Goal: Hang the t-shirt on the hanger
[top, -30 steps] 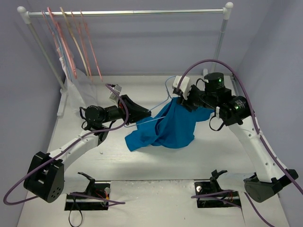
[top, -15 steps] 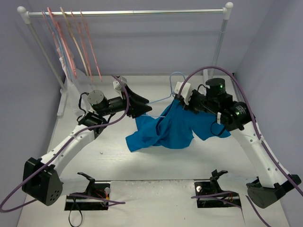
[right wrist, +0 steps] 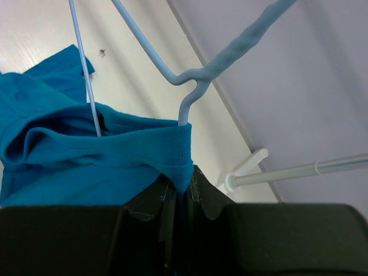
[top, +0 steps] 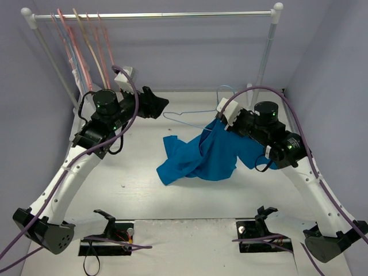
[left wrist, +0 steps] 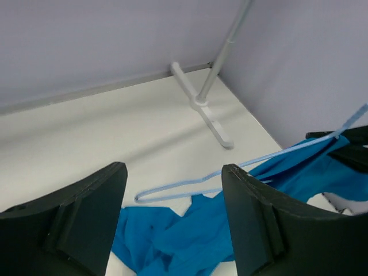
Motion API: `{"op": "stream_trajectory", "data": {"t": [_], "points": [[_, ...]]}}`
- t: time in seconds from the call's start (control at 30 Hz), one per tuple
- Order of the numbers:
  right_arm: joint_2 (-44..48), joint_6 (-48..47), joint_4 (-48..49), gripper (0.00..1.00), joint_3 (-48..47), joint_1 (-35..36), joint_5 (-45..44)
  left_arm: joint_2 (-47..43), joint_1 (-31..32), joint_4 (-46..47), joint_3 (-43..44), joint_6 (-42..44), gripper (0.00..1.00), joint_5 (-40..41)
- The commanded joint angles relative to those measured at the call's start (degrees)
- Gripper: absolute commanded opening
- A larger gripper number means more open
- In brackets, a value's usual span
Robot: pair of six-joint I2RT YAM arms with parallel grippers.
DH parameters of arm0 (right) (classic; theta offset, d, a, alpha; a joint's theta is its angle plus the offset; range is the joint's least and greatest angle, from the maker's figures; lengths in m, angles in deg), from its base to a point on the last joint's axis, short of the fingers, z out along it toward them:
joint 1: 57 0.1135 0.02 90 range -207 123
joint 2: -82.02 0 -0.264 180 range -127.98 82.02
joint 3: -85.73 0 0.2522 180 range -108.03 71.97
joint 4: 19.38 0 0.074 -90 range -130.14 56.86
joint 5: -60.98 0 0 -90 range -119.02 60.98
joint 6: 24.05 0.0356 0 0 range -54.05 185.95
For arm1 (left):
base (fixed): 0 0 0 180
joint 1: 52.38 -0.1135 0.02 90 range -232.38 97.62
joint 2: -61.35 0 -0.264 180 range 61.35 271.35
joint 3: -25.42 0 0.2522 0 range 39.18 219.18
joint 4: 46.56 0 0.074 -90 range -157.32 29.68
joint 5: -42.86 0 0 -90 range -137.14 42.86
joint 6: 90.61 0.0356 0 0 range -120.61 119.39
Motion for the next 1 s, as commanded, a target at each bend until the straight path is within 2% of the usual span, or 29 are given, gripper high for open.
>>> {"op": "stream_trajectory", "data": {"t": [0.0,0.1,0.23,0.33,0.4,0.5,0.63,0.97], "points": [[-1.4,4.8,10.7,0.0,-2.2,-0.3,-4.1,0.2,0.9,-11.0,5.8,-10.5,0.66,9.6],[-3.0,7.1,13.1,0.0,-2.5,-0.2,-5.8,1.3,3.7,-15.6,6.3,-12.6,0.66,12.6],[-4.7,8.9,14.7,0.0,-2.9,0.2,-7.5,4.1,11.9,-17.3,6.1,-12.9,0.64,21.9],[-5.5,9.1,15.2,0.0,-2.8,0.7,-8.4,8.4,16.8,-19.6,8.2,-14.3,0.59,25.8],[-5.6,9.5,15.5,0.0,-2.7,1.0,-8.5,11.5,19.5,-20.2,9.1,-15.6,0.5,27.9],[-5.5,10.0,15.3,0.0,-2.7,1.1,-8.4,14.6,22.4,-20.6,10.4,-16.6,0.48,30.2],[-4.7,10.4,15.2,0.0,-1.8,1.1,-8.5,17.5,24.9,-20.5,11.7,-16.7,0.48,32.9],[-3.1,11.2,13.8,0.0,-0.2,1.1,-8.5,20.8,26.1,-20.1,12.3,-17.0,0.48,35.1]]}}
